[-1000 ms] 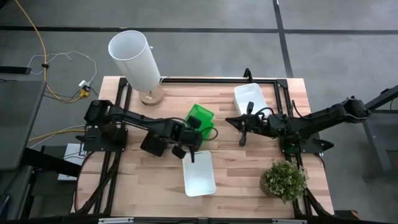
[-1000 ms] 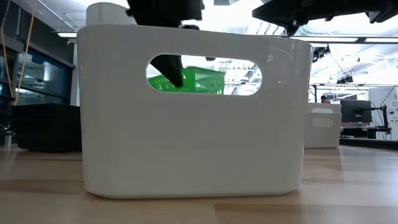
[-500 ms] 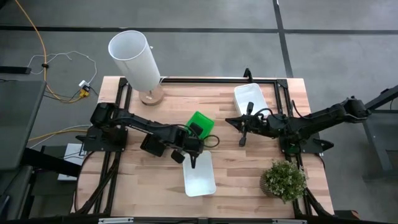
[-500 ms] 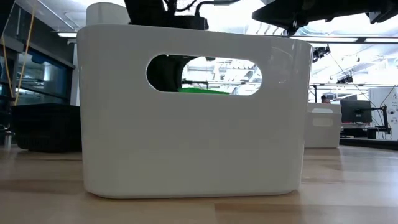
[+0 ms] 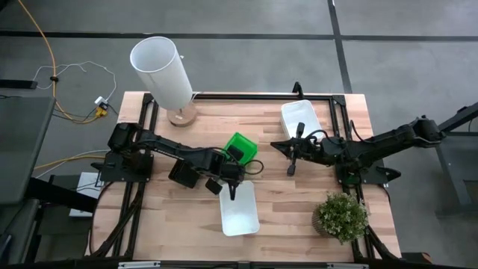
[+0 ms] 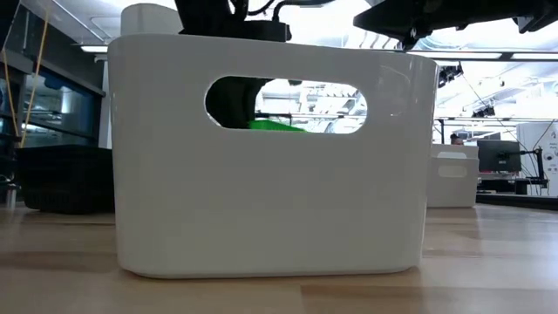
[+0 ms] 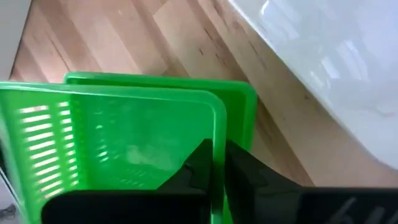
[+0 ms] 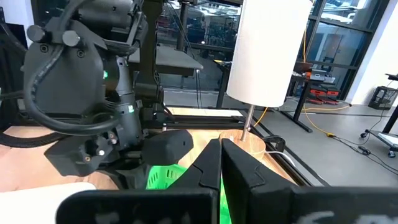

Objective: Stack baskets by color
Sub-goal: Put the top green bin on the green bin, then put the bottom white bin on the white bin

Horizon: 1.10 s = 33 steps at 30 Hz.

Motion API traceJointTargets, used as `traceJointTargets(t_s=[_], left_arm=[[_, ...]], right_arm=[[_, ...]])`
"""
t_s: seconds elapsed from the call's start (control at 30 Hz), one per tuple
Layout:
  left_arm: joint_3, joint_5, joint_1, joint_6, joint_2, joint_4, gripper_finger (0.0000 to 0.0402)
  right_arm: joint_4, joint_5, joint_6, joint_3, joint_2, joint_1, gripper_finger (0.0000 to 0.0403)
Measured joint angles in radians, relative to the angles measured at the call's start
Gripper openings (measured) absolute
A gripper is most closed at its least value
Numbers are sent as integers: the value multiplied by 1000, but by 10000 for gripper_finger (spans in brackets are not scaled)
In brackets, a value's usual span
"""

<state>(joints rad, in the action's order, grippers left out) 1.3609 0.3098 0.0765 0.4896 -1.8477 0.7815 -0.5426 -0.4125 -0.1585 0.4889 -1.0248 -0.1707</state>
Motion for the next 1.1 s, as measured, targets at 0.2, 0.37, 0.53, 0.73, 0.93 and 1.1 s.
traceJointTargets(t_s=[0.2,0.37,0.53,0.73,0.93,1.1], left_arm=[[0,-7,2,-1,0,0,75],[40,34,0,-49,0,48,136],[135,48,-3,-126,15,181,181],[153,3,-26,-269,132,203,201],[-18,-117,-60,-348,370,-49,202],[-318,-116,-47,-351,610,-425,202]], right_arm=[[0,0,0,0,0,0,0],[0,0,0,0,0,0,0],[0,0,0,0,0,0,0],[3,0,1,0,0,0,0],[6,0,1,0,0,0,0],[14,0,1,0,-1,0,0]])
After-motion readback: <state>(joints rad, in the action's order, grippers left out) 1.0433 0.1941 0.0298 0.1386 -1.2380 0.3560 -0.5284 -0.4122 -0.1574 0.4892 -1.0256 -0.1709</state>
